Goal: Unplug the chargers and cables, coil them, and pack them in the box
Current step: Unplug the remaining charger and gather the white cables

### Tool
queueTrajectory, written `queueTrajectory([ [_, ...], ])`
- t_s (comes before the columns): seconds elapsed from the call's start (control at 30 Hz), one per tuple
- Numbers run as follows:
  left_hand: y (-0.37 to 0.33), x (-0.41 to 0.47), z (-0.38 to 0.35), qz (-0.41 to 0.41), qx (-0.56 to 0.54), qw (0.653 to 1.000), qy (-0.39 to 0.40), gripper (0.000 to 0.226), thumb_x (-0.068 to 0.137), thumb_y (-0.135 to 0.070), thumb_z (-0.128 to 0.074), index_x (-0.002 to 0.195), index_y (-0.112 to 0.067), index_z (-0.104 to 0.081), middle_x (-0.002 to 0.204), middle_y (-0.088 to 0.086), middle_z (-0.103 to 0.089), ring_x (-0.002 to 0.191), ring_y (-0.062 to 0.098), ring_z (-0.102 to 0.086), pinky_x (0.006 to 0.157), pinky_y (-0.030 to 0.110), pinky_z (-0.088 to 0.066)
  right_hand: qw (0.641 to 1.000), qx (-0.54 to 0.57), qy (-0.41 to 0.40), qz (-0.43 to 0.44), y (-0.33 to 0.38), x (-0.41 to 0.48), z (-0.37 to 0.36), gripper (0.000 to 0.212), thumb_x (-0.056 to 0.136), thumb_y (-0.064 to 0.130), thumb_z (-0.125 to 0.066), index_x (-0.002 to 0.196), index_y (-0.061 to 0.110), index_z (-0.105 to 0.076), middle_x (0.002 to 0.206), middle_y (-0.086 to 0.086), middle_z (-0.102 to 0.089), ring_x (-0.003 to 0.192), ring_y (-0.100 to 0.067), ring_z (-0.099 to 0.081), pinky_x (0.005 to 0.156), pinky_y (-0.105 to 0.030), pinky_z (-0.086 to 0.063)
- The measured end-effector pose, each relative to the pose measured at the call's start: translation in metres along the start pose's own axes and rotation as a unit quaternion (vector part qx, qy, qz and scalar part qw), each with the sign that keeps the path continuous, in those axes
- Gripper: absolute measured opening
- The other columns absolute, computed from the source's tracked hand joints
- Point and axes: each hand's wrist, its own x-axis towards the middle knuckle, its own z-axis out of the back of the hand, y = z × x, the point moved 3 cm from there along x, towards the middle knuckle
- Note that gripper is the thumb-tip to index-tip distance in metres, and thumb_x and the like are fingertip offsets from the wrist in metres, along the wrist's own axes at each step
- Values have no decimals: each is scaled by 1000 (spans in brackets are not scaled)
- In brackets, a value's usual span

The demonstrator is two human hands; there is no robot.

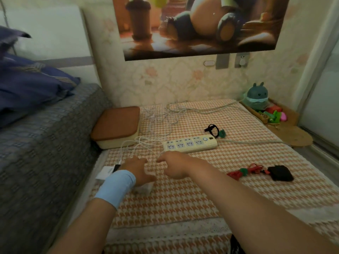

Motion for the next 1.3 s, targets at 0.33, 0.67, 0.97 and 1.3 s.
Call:
queueTrajectory([
  [0.33,9,10,-8,-125,-197,972,24,38,89,-37,-67,124,-26,-61,128,-2,-59,114,17,-57,99,34,-48,967,-236,-64,-71,-3,46,-13,46,97,5,-55,141,13,-50,140,-16,-47,122,-34,-50,98,-43,-45],
  [0.67,-15,35,8,-88,-395,912,-62,43,89,-29,-65,130,-21,-54,106,6,-65,96,24,-64,78,33,-51,963,-75,-254,57,-12,25,27,13,88,27,-64,88,27,-77,87,7,-70,92,-10,-39,95,-33,-31],
  [0.97,-4,23,18,-45,-517,851,-79,30,89,-33,-65,67,-13,-69,82,18,-66,71,21,-54,81,41,-55,985,62,-162,4,-25,10,33,11,87,25,-66,96,21,-62,83,2,-62,74,-19,-61,70,-40,-53],
  [1.3,18,21,29,40,-424,861,-279,23,98,-19,-50,81,-21,-65,87,8,-64,76,21,-55,69,28,-43,977,149,-150,21,-10,4,30,26,103,32,-55,84,25,-71,78,-6,-71,60,-21,-57,58,-31,-44],
])
